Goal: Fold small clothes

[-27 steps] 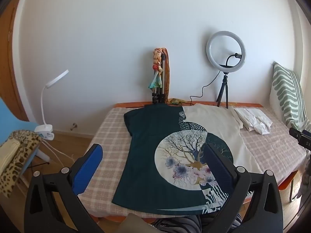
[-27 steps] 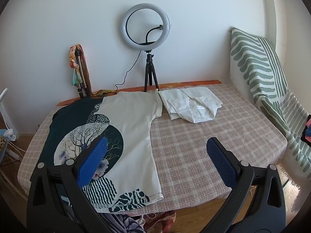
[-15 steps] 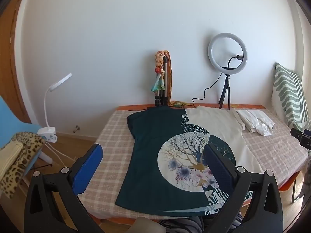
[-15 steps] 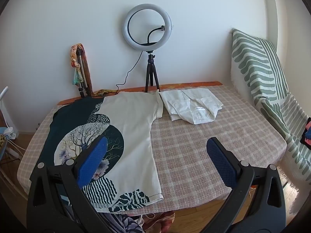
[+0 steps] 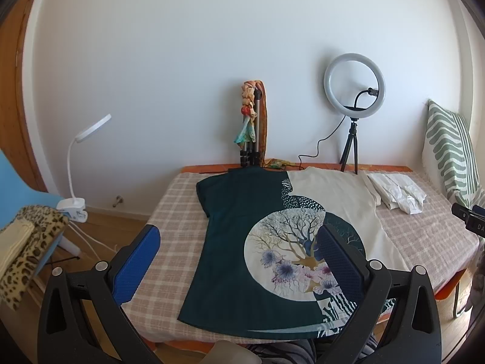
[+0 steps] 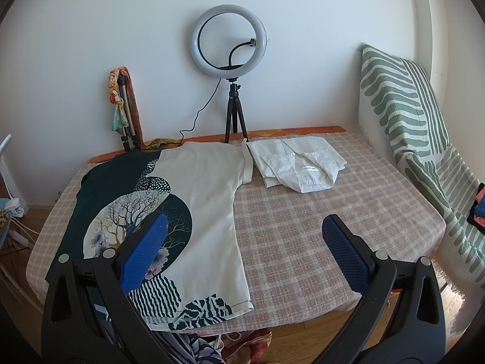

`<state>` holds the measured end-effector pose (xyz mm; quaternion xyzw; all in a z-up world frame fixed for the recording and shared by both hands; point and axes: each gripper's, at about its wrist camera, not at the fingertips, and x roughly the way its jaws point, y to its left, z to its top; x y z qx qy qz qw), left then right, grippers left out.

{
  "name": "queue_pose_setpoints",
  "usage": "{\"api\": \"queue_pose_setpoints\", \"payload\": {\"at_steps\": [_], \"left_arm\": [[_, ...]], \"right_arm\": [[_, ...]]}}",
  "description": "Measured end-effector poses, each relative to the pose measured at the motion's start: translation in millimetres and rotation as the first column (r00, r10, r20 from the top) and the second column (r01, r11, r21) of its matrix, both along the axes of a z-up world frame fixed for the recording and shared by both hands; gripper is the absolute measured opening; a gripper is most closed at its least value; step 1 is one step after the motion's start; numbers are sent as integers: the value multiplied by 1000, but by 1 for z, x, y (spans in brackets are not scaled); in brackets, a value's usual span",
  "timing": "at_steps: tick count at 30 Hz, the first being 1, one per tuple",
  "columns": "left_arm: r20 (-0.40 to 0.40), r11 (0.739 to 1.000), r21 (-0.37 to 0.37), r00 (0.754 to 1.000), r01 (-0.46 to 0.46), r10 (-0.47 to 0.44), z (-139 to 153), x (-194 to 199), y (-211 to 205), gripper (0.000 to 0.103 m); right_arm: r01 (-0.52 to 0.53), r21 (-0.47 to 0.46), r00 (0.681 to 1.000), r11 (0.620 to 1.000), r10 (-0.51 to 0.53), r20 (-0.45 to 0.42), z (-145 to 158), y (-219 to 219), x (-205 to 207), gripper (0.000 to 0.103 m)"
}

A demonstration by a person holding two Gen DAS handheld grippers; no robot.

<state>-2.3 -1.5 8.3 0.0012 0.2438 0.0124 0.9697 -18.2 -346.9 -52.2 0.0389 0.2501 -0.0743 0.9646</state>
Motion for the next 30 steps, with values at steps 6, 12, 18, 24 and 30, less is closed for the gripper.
{"api": "queue_pose_setpoints", "payload": {"at_steps": [6,12,18,24,30], "left_arm": [[-2,1000,-5,1000,5,-5,-1,2,1,103],[-6,1000,-6,1000,5,-5,-4,2,1,103],[-8,1000,-7,1000,2,-2,-5,2,1,103],[-9,1000,-6,1000,5,-5,-7,1,-1,103],[-7,1000,-9,1000,7,-7,-5,1,0,103]], "right_arm": [[0,3,1000,1000,0,-3,-1,0,1,103],[-2,1,1000,1000,2,-3,-1,0,2,103],[-2,7,1000,1000,2,-3,-2,-1,2,103],[2,11,1000,1000,-2,-6,-4,-1,3,103],[3,11,1000,1000,-3,-7,-4,-1,3,103]]}}
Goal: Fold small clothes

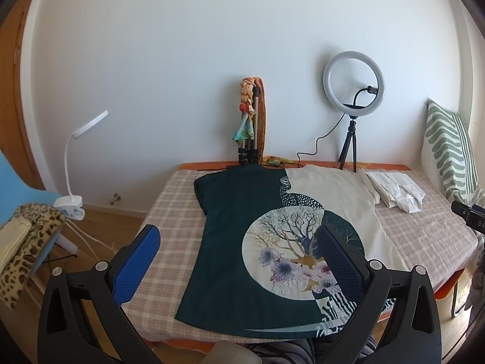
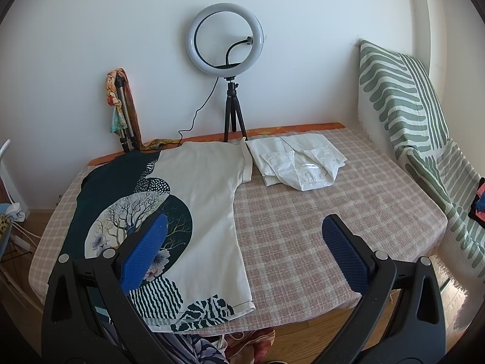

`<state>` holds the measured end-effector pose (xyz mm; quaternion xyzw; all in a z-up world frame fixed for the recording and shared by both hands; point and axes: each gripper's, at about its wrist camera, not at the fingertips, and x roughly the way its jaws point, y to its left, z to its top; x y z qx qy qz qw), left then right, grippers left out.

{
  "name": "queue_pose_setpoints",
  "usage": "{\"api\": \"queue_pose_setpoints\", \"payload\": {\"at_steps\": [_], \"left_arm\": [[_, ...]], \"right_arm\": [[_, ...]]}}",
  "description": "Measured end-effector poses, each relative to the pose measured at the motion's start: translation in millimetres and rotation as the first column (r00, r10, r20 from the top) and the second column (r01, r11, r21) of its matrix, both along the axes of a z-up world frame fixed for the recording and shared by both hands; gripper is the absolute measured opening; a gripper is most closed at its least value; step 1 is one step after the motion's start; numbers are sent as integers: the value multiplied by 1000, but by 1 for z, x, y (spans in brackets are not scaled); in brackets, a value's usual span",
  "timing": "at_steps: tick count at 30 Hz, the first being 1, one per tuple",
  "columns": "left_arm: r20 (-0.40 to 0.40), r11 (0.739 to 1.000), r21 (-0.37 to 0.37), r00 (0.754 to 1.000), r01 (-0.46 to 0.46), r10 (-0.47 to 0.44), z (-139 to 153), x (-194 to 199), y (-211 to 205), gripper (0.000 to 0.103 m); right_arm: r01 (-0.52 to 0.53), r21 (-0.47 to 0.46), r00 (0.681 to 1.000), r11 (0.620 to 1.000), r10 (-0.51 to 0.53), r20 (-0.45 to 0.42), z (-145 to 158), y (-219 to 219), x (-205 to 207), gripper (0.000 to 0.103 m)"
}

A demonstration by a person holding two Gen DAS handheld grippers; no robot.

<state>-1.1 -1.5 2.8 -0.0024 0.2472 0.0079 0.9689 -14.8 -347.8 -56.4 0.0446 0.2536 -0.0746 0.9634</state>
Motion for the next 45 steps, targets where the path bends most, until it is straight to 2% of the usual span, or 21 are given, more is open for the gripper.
{"api": "queue_pose_setpoints", "payload": {"at_steps": [32,42,45], "left_arm": [[-13,1000,0,1000,-6,6,-2,2,5,103],[-53,999,-18,998,-37,36,-20,10,23,103],[-99,996,-74,994,-51,43,-34,17,39,103]], "right_arm": [[-9,-1,1000,1000,9,-8,-1,6,-1,103],[-45,-35,999,998,44,-24,1,27,19,103],[-72,-52,997,996,71,-10,6,41,33,103]]}}
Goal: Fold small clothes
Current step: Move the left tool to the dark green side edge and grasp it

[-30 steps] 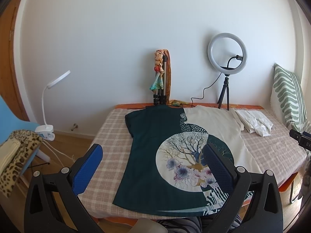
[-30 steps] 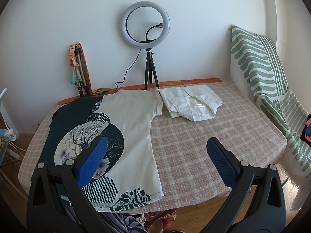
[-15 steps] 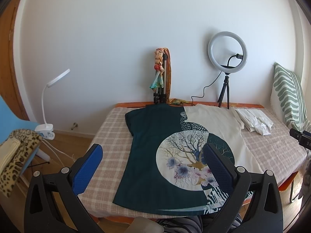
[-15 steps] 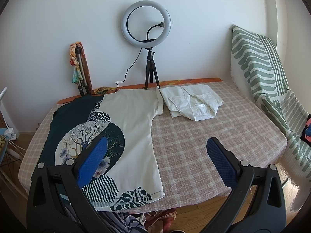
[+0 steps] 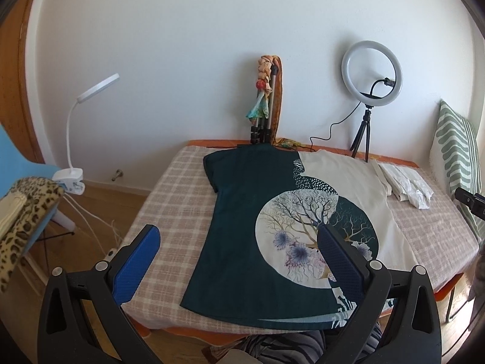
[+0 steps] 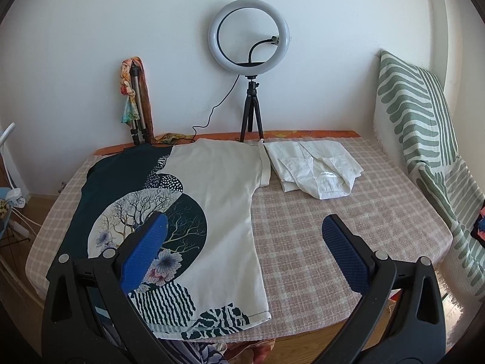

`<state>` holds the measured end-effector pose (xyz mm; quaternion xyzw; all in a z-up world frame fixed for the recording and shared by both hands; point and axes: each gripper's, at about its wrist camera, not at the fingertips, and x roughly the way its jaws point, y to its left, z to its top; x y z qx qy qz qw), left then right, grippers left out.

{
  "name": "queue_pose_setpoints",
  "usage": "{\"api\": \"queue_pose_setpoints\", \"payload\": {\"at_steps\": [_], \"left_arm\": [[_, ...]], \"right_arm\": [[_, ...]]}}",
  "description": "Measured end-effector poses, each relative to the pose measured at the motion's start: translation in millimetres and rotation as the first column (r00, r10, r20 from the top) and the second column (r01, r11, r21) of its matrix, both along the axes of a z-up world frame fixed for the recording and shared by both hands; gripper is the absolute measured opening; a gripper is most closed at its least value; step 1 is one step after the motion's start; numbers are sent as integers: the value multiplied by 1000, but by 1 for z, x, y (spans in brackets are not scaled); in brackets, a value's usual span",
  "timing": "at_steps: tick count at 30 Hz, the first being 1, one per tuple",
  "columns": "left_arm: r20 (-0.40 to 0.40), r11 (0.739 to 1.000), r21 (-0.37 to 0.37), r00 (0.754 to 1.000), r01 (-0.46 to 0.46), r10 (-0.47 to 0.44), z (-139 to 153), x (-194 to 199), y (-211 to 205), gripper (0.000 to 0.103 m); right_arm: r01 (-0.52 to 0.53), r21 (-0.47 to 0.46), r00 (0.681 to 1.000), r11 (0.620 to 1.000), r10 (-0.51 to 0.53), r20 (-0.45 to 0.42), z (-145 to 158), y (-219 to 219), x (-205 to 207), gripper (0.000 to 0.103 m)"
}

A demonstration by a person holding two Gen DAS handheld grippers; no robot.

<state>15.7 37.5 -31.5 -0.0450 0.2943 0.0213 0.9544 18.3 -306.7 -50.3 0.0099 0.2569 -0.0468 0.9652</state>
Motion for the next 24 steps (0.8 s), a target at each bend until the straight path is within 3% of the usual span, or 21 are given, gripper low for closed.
{"api": "queue_pose_setpoints", "payload": {"at_steps": [5,8,14,19,24], "left_arm": [[-72,996,-68,996,-63,58,-33,8,31,103],[-122,994,-76,990,-84,74,-56,12,43,103],[-205,991,-106,977,-83,60,-100,19,57,93],[-242,982,-162,968,-101,59,-131,27,67,83],[-236,971,-211,970,-114,63,-145,31,75,75]], "right_arm": [[-32,41,997,999,29,71,11,20,27,103],[-106,82,992,991,100,71,18,37,52,103],[-247,-8,969,969,247,-7,15,102,111,103],[-379,120,913,917,392,-115,-1,152,160,103],[-453,81,872,888,460,-169,-10,218,198,103]]}}
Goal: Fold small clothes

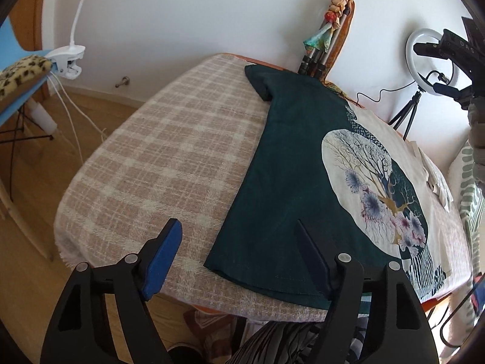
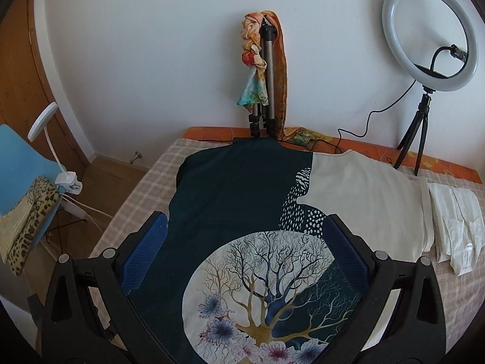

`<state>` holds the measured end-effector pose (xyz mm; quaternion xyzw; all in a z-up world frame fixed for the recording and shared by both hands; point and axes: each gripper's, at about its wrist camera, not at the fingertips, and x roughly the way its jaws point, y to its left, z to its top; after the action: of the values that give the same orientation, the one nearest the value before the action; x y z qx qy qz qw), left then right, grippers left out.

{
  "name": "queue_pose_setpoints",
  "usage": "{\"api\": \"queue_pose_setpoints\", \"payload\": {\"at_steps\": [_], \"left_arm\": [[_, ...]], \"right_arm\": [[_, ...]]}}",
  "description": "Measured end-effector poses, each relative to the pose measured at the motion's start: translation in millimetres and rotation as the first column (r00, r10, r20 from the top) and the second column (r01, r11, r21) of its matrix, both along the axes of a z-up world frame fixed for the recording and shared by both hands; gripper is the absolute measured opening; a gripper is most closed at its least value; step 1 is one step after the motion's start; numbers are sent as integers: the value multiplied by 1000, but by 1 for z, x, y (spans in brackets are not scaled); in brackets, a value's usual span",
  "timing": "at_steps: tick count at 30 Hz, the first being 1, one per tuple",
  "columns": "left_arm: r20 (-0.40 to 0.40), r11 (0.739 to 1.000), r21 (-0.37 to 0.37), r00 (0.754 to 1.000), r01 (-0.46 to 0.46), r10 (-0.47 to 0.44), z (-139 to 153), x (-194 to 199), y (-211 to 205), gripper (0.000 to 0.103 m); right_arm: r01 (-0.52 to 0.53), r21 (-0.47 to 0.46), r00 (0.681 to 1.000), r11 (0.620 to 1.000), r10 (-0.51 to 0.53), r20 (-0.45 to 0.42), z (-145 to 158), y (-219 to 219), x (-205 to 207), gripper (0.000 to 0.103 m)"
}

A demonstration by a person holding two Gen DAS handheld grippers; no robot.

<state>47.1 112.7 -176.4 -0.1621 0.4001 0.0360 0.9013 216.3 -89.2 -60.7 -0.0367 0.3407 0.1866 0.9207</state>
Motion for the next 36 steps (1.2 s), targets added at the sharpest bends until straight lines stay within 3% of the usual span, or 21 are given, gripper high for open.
{"api": "queue_pose_setpoints", "payload": {"at_steps": [4,10,15,21,23,25,29,33,36], "left_arm": [[8,999,44,1000,15,-15,-7,5,-1,71],[1,1000,2,1000,12,-12,-22,8,6,68],[26,999,34,999,19,-20,-24,6,3,63],[38,998,41,998,54,-55,-24,9,2,33],[41,998,17,997,67,-67,-25,10,2,12],[53,998,-32,997,59,-57,-27,10,6,11],[57,997,-54,997,63,-60,-27,11,5,6],[55,996,-39,996,76,-74,-26,10,1,4],[54,997,-37,996,71,-69,-26,10,1,4]], "right_arm": [[-58,-29,998,998,57,-39,-12,47,40,103],[-149,-79,983,986,139,-119,-42,116,99,103],[-199,-109,959,974,171,-226,-81,162,140,103],[-173,-113,950,978,136,-280,-116,196,175,103],[-170,-107,944,980,131,-303,-126,203,183,100],[-181,-122,937,976,134,-321,-137,216,189,98],[-217,-247,938,944,131,-322,-157,240,196,89],[-237,-302,935,923,133,-329,-166,245,200,85],[-249,-315,922,916,125,-367,-174,244,204,56]]}}
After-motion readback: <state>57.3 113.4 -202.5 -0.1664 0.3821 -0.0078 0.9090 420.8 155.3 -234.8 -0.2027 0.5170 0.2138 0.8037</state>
